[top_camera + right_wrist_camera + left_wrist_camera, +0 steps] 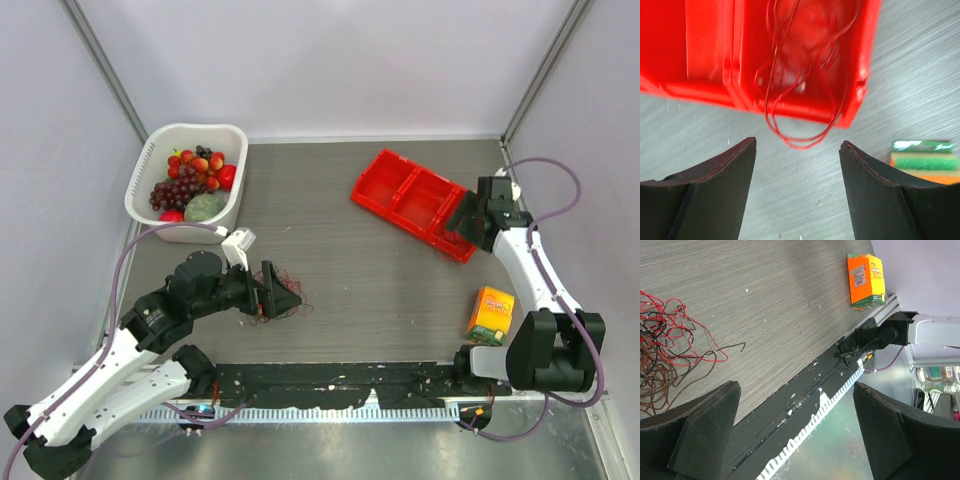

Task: Untangle the cables
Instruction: Place the cable in the bin.

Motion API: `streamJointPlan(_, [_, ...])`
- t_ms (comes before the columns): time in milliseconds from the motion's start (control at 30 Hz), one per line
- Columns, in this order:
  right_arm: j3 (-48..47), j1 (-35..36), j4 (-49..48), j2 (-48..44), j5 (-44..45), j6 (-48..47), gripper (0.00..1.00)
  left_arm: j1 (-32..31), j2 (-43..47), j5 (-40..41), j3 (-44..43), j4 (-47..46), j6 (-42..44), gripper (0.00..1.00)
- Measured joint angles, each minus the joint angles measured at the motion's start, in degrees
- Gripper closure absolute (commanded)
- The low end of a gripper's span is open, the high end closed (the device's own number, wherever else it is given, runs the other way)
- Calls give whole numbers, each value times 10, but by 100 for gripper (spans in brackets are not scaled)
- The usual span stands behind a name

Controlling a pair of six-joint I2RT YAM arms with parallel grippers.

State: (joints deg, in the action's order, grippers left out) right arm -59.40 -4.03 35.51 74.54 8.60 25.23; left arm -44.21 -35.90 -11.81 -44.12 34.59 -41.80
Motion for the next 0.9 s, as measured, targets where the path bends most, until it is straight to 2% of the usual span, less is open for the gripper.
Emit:
streamJointPlan(167, [92, 37, -9, -29, -40, 17, 27, 0, 2, 0, 0, 0, 0, 0])
streamJointPlan(333, [153, 32, -44, -34, -59, 38, 25, 0, 2, -2, 0, 0, 0, 0])
streamJointPlan(667, [303, -24, -226, -135, -99, 232, 23, 0, 12, -1, 0, 6, 0, 0])
streamJointPlan(900, [366, -45, -328, -137, -109, 334, 31, 0, 14, 2, 0, 13, 0, 0])
